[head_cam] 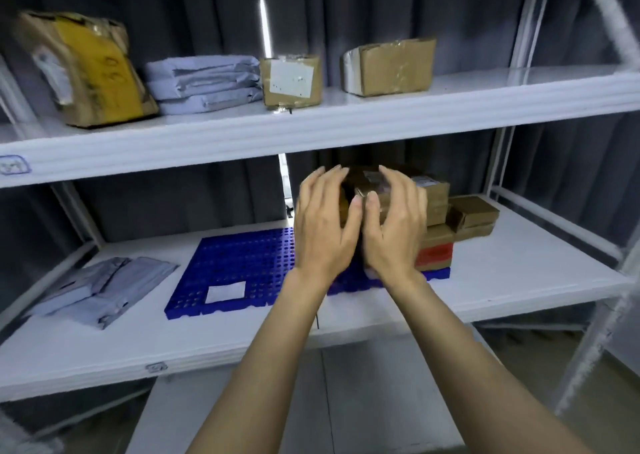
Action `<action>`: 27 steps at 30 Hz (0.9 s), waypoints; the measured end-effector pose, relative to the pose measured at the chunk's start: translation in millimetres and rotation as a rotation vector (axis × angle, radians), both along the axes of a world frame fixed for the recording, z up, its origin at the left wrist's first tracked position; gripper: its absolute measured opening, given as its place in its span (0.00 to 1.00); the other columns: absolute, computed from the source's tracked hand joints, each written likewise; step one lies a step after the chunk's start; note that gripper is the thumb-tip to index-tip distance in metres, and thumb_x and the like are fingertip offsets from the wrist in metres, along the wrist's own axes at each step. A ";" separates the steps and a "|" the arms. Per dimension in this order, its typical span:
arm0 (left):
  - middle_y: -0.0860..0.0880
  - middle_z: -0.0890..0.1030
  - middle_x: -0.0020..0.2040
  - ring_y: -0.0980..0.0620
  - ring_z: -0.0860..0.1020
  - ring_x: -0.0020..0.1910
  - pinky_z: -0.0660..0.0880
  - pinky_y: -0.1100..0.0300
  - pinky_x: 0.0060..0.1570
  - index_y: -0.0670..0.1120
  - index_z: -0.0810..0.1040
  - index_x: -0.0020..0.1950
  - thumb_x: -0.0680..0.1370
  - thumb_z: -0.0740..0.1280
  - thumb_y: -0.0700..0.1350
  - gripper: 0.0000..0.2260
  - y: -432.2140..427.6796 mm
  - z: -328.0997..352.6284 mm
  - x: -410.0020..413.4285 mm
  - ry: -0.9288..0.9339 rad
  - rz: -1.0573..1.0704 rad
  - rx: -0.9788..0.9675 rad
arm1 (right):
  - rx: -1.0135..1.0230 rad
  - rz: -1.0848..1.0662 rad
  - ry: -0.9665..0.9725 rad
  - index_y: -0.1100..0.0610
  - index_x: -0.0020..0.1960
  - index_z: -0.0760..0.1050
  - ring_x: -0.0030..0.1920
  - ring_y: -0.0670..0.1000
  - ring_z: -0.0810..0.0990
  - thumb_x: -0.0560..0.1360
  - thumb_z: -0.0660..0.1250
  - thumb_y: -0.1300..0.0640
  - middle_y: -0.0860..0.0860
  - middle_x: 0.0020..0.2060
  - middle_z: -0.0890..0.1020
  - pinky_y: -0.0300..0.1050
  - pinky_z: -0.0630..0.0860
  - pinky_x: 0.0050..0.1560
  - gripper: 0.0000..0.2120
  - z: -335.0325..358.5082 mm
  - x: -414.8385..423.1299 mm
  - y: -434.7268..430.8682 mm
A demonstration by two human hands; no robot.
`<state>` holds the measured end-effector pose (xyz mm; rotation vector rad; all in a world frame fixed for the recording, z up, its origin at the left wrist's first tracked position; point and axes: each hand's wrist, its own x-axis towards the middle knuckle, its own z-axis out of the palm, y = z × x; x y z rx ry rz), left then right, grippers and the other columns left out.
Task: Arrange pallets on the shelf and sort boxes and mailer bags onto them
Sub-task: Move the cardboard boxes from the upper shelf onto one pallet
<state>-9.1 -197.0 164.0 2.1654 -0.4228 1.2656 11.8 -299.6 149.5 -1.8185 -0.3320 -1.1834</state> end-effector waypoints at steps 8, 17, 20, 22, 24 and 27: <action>0.45 0.78 0.58 0.45 0.72 0.61 0.68 0.55 0.61 0.41 0.75 0.62 0.77 0.61 0.49 0.18 -16.8 134.7 16.5 -0.292 0.122 0.068 | 0.014 -0.123 -0.162 0.60 0.60 0.72 0.56 0.54 0.72 0.70 0.64 0.55 0.55 0.57 0.76 0.44 0.69 0.54 0.19 131.5 22.3 -35.1; 0.42 0.65 0.72 0.40 0.59 0.72 0.61 0.41 0.68 0.50 0.70 0.66 0.70 0.68 0.61 0.28 11.5 175.5 77.3 0.284 0.572 0.044 | -0.119 -0.148 0.086 0.55 0.68 0.68 0.67 0.58 0.67 0.70 0.68 0.50 0.55 0.70 0.68 0.51 0.69 0.63 0.28 185.3 82.9 -22.3; 0.44 0.70 0.68 0.42 0.61 0.69 0.66 0.43 0.64 0.50 0.71 0.65 0.72 0.68 0.56 0.24 14.0 174.5 82.6 0.276 0.580 0.022 | -0.206 -0.212 0.377 0.51 0.73 0.60 0.74 0.63 0.56 0.67 0.70 0.37 0.59 0.76 0.55 0.60 0.61 0.70 0.41 198.1 105.4 -16.8; 0.44 0.70 0.67 0.42 0.61 0.69 0.67 0.43 0.62 0.50 0.70 0.66 0.74 0.67 0.54 0.22 15.4 174.6 84.2 0.256 0.575 0.016 | -0.240 -0.240 0.511 0.50 0.73 0.59 0.75 0.66 0.49 0.63 0.71 0.32 0.61 0.77 0.49 0.66 0.56 0.71 0.46 208.1 116.5 -14.6; 0.44 0.70 0.67 0.42 0.61 0.69 0.67 0.43 0.61 0.49 0.69 0.67 0.75 0.67 0.52 0.22 16.9 174.0 85.2 0.249 0.572 0.015 | -0.273 -0.259 0.601 0.52 0.73 0.59 0.75 0.68 0.46 0.63 0.71 0.31 0.61 0.77 0.44 0.71 0.54 0.69 0.47 212.7 125.2 -14.4; 0.44 0.70 0.67 0.43 0.62 0.68 0.67 0.43 0.61 0.49 0.69 0.67 0.76 0.65 0.50 0.20 17.4 173.2 86.7 0.245 0.570 0.009 | -0.262 -0.266 0.638 0.52 0.70 0.59 0.73 0.69 0.52 0.63 0.74 0.37 0.62 0.75 0.49 0.71 0.59 0.67 0.43 211.8 136.4 -15.1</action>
